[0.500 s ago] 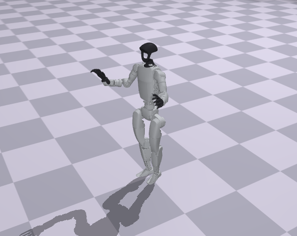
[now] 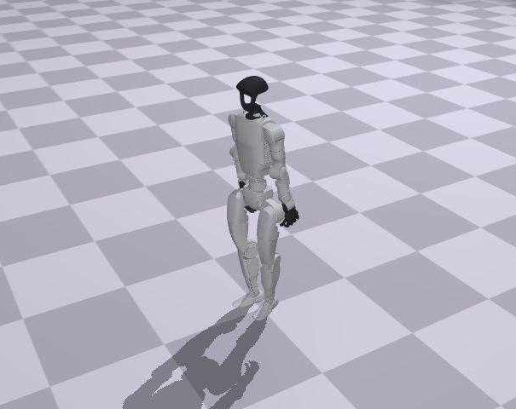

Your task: Upper body actions

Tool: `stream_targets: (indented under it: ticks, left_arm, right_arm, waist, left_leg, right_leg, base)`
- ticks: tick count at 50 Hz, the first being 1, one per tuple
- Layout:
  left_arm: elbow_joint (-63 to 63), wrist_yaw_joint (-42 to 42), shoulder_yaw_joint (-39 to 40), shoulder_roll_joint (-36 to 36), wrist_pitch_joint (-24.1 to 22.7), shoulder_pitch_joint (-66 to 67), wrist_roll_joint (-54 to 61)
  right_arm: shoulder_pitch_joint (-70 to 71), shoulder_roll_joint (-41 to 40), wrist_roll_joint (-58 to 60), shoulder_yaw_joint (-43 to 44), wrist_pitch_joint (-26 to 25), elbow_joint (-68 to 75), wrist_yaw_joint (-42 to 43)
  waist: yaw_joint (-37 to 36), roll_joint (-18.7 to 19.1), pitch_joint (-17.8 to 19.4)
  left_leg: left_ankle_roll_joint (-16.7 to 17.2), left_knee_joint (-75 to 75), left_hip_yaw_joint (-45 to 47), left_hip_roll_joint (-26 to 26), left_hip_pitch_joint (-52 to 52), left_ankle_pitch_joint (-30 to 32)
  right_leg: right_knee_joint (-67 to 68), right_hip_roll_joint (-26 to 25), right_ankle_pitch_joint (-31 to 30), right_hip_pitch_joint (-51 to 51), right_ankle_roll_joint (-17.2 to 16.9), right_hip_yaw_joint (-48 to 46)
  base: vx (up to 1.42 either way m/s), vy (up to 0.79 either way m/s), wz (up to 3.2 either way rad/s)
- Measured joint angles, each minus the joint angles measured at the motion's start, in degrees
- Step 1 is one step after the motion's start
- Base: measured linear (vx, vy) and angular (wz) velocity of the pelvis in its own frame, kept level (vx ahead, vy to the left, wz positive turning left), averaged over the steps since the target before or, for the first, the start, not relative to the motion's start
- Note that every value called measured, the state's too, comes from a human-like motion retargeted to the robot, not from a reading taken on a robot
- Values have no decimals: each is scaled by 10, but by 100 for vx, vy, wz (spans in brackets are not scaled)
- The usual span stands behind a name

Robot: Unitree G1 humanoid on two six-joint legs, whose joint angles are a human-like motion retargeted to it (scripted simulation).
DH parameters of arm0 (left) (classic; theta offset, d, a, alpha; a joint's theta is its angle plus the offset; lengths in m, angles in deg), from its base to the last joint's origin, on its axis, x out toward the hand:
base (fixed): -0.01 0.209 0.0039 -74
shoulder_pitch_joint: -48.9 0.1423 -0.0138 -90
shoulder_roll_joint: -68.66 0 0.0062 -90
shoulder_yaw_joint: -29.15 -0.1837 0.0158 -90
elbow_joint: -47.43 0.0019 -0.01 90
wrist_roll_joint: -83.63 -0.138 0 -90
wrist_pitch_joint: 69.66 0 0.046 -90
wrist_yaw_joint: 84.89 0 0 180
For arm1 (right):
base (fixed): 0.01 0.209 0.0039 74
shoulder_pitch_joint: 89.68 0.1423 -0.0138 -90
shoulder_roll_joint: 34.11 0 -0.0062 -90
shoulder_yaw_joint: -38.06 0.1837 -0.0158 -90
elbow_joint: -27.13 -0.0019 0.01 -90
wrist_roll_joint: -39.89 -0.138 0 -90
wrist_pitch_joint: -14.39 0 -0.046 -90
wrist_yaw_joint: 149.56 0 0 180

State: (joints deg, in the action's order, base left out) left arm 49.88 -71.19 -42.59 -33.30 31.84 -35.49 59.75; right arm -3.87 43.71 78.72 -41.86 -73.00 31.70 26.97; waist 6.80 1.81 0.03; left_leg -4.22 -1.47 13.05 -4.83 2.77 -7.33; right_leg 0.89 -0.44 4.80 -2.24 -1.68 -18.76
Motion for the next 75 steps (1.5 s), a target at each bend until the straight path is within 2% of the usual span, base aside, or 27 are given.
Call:
stream_targets:
  ticks: [3, 5, 9, 15, 20, 25, 28, 32, 35, 37, 40, 42, 45, 47, 53, 58, 60, 62, 65, 70, 73, 75]
  left_arm:
    - [0, -13, 0, -8, 12, 7, 19]
    - [-3, -12, 18, -8, 4, 0, 43]
    - [-14, 11, 2, 15, 4, -8, 46]
    - [-58, -6, -32, 36, -9, -10, -13]
    - [-97, -46, -62, 44, -26, -7, -96]
    - [-105, -35, -80, 40, -38, -8, -147]
    - [-100, -23, -69, 34, -31, -12, -155]
    - [-89, -12, -57, 36, -31, -18, -129]
    - [-84, -2, -57, 45, -37, -16, -114]
    - [-83, 0, -61, 51, -34, -11, -113]
    - [-92, -8, -77, 59, -25, -1, -123]
    - [-99, -22, -83, 61, -25, 6, -140]
    - [-105, -40, -85, 60, -23, 9, -160]
    - [-108, -41, -85, 62, -21, 5, -174]
    - [-109, -38, -114, 80, -16, -9, -224]
    - [-119, -38, -129, 98, -14, -17, -271]
    - [-123, -44, -128, 97, -15, -17, -278]
    - [-122, -47, -121, 87, -17, -17, -275]
    - [-119, -41, -104, 65, -15, -13, -263]
    - [-106, -36, -74, 47, -13, -2, -217]
    - [-99, -28, -61, 47, -16, -1, -190]
    - [-97, -25, -53, 46, -20, -1, -174]
  right_arm:
    - [7, 24, 20, -18, -12, -7, -37]
    - [13, 33, 61, -29, -15, -18, -40]
    - [11, 36, 117, -47, -11, -28, 6]
    - [20, 19, 96, -39, -9, -16, 10]
    - [33, -8, 55, 30, -19, -43, 5]
    - [77, 25, -20, 147, -33, -64, -46]
    - [104, 89, -56, 246, -52, -89, -76]
    - [136, 253, -128, 371, -99, -109, -87]
    - [167, 380, -231, 458, -138, -148, -34]
    - [206, 441, -305, 488, -138, -208, 38]
    - [268, 497, -339, 451, -113, -346, 158]
    - [302, 546, -253, 375, -131, -491, 211]
    - [362, 611, -109, 265, -184, -684, 263]
    - [426, 632, -32, 190, -175, -790, 322]
    - [597, 676, 101, -36, -90, -1044, 449]
    - [767, 717, 161, -232, -96, -1168, 514]
    - [807, 720, 162, -273, -77, -1158, 554]
    - [815, 724, 153, -277, -67, -1099, 581]
    - [777, 722, 121, -222, -100, -962, 585]
    - [651, 663, 35, -30, -145, -685, 544]
    - [615, 605, -78, 110, -167, -528, 465]
    - [611, 574, -184, 201, -204, -445, 376]
  waist:
    - [36, -5, -1]
    - [20, -6, 4]
    - [-10, -10, 2]
    - [-11, -9, -5]
    - [1, -8, -4]
    - [-6, -16, -7]
    - [-17, -24, -11]
    - [-28, -35, -16]
    - [-31, -44, -23]
    - [-35, -50, -28]
    - [-37, -55, -38]
    - [-32, -50, -45]
    - [-25, -38, -49]
    - [-22, -34, -48]
    - [-33, -45, -53]
    - [-35, -58, -46]
    - [-35, -58, -44]
    - [-35, -52, -44]
    - [-30, -41, -50]
    - [-13, -32, -62]
    - [-8, -33, -63]
    - [-4, -34, -63]
  left_leg:
    - [2, -4, -33, -7, -4, 2]
    - [4, -6, -18, -4, -5, 3]
    - [3, -5, -1, -3, -6, 6]
    - [3, -7, -2, 0, -12, 8]
    - [3, -7, -2, 3, -13, 9]
    - [4, -8, 2, 4, -16, 7]
    - [4, -7, 4, 4, -17, 6]
    - [1, -8, -15, -4, -23, 6]
    - [1, -14, -34, -11, -34, 9]
    - [3, -18, -40, -13, -42, 11]
    - [4, -21, -44, -13, -48, 11]
    - [4, -21, -39, -11, -51, 9]
    - [4, -18, -23, -5, -46, 5]
    - [4, -15, -11, -1, -40, 3]
    - [8, -5, 17, 6, -17, -2]
    - [10, -2, 22, 9, -4, -3]
    - [10, -3, 21, 11, -2, -3]
    - [10, -3, 18, 11, -3, -3]
    - [9, -3, 12, 10, -11, -2]
    - [8, -8, -4, 8, -30, 0]
    - [6, -11, -11, 5, -36, -1]
    - [5, -11, -17, 2, -36, -2]
  right_leg:
    - [-4, 4, 3, -4, 5, -34]
    - [-5, 2, 1, -5, 6, -18]
    - [-5, -2, -1, -6, 9, 1]
    - [-5, -4, -1, -3, 9, 2]
    - [-5, -7, -1, -2, 10, 2]
    - [-4, -7, -2, 3, 10, 6]
    - [-4, -6, -3, 7, 8, 8]
    - [-6, 0, -1, 6, 4, -10]
    - [-9, 8, 3, 3, 1, -27]
    - [-10, 12, 4, 3, 0, -33]
    - [-11, 14, 6, 4, -2, -37]
    - [-11, 11, 6, 8, -1, -32]
    - [-9, 5, 4, 14, 1, -18]
    - [-7, 0, 3, 16, 3, -7]
    - [-2, -9, 3, 15, 9, 24]
    - [3, -15, 7, 8, 9, 39]
    - [3, -16, 8, 5, 9, 40]
    - [2, -16, 8, 5, 8, 38]
    - [1, -15, 9, 8, 5, 34]
    - [-4, -10, 9, 13, 2, 12]
    - [-6, -7, 9, 15, 1, 2]
    - [-7, -6, 8, 16, 1, -6]
  base:
    - [-5, 3, 98]
    - [-1, 1, -47]
    - [2, -1, -39]
    - [0, 0, 0]
    - [0, 0, 0]
    - [0, 0, 0]
    - [0, 0, 0]
    - [4, -1, 42]
    - [6, -7, 56]
    - [3, -12, 35]
    - [1, -9, 12]
    - [-1, 0, -16]
    - [-5, 2, -48]
    - [-8, 0, -55]
    - [0, -7, -43]
    - [0, -11, -11]
    - [0, -4, 1]
    - [0, 0, 0]
    - [3, 3, 14]
    - [2, 8, 27]
    - [-2, 6, 22]
    - [-4, 5, 24]
